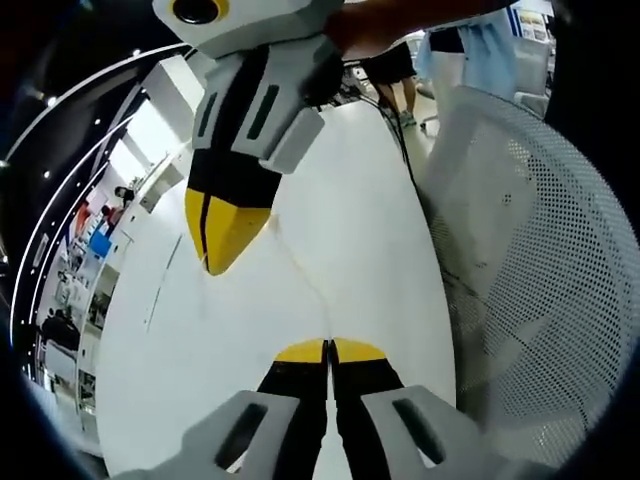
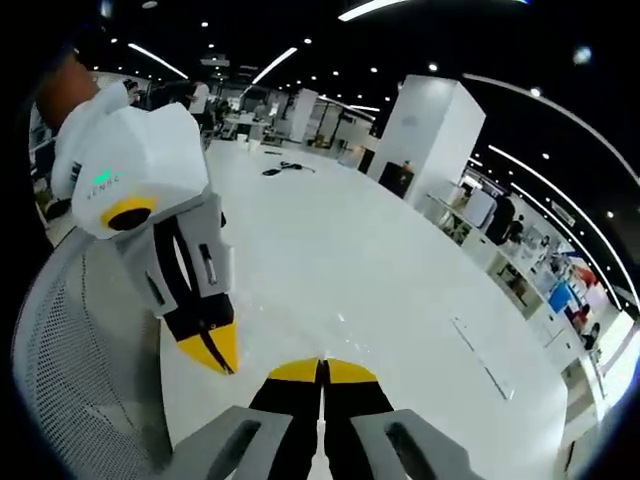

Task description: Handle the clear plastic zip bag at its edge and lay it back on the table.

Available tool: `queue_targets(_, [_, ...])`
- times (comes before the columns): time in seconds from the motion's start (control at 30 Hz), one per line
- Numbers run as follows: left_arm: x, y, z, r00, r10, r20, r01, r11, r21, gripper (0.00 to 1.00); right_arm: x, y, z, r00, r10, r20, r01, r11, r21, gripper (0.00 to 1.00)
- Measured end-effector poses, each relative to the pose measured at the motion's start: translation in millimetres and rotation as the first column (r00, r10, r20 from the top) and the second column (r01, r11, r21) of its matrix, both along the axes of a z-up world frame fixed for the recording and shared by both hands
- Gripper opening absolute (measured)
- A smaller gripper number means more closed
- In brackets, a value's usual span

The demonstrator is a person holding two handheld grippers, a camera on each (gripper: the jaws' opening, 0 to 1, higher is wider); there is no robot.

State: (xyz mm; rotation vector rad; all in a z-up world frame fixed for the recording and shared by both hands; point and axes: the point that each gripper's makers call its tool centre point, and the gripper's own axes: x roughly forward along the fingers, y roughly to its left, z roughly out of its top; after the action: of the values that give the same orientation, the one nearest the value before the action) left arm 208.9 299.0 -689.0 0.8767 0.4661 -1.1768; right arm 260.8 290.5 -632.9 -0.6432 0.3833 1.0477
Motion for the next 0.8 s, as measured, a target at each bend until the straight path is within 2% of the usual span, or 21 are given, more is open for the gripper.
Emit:
queue_targets(0.13, [-0.8,-2,2.5,1.000,0.000,-0.001,0.000,1.000,-0.010,0.00,1,0,3.9,1.000,-0.014,0.002,0.014,1.000,0.008,0.00])
queue_targets(0.37, [1.2,-3,4.1,0.999,-0.027,0.039,0.028,1.000,-0.001,0.00,4,-3,-1.3,1.000,-0.021,-0.008,0.021,1.000,0.000,0.00])
queue_targets(0.8, [8.4,3,-2.9,0.999,-0.010,0.046,0.009,1.000,0.026,0.01,4,-4,-16.2,0.999,-0.028,-0.022,0.028,0.999,-0.024,0.00])
